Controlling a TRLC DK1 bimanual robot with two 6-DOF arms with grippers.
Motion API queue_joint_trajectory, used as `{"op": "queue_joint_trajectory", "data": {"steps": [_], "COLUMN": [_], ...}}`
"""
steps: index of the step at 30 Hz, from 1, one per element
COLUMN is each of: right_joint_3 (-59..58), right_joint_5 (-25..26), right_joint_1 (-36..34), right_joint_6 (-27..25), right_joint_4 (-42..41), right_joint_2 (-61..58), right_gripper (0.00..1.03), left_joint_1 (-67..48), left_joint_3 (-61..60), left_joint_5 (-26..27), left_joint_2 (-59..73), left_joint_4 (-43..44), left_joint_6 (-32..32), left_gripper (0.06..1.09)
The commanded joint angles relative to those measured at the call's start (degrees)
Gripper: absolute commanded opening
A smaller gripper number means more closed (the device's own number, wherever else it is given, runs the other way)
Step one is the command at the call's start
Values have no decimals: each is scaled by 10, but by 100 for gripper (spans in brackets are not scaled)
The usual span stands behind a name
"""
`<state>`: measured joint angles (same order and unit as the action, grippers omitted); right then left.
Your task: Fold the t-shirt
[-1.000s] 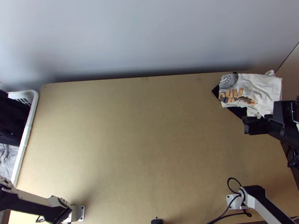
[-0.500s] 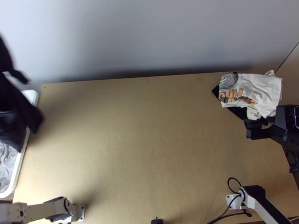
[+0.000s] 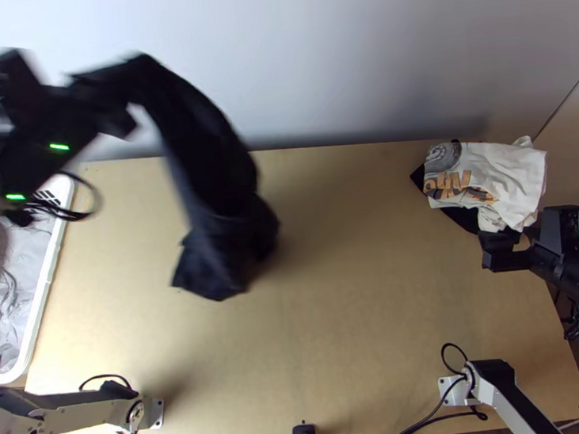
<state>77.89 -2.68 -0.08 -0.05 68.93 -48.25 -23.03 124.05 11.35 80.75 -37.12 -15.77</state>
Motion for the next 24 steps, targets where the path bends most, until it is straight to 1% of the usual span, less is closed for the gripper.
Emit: {"op": "queue_joint_trajectory", "data": {"steps": [1, 4, 6, 7, 14, 19, 22, 24], "right_joint_3": [0, -3, -13, -17, -18, -23, -29, -40], "right_joint_5": [-1, -8, -50, -60, -62, -62, -62, -62], "right_joint_1": [-6, -5, -1, 3, 4, 7, 17, 28], "right_joint_6": [0, -5, -4, -3, -8, -8, -8, -8], "right_joint_4": [2, 2, 5, 6, 9, 18, 19, 19], "right_joint_2": [3, 0, 0, 0, -3, 2, 3, 3], "right_gripper": [98, 99, 98, 98, 98, 98, 98, 98], "left_joint_1": [-157, -199, -221, -233, -302, -341, -354, -357], "left_joint_3": [-16, -16, -16, -16, -15, -4, 9, 12], "left_joint_5": [-50, -74, -81, -88, -105, -128, -161, -193], "left_joint_2": [40, 70, 87, 95, 172, 221, 245, 257], "left_joint_4": [-3, -1, 5, 13, 60, 118, 141, 157], "left_joint_6": [15, 15, 19, 20, 21, 24, 28, 27], "left_gripper": [9, 9, 9, 9, 9, 9, 9, 9]}}
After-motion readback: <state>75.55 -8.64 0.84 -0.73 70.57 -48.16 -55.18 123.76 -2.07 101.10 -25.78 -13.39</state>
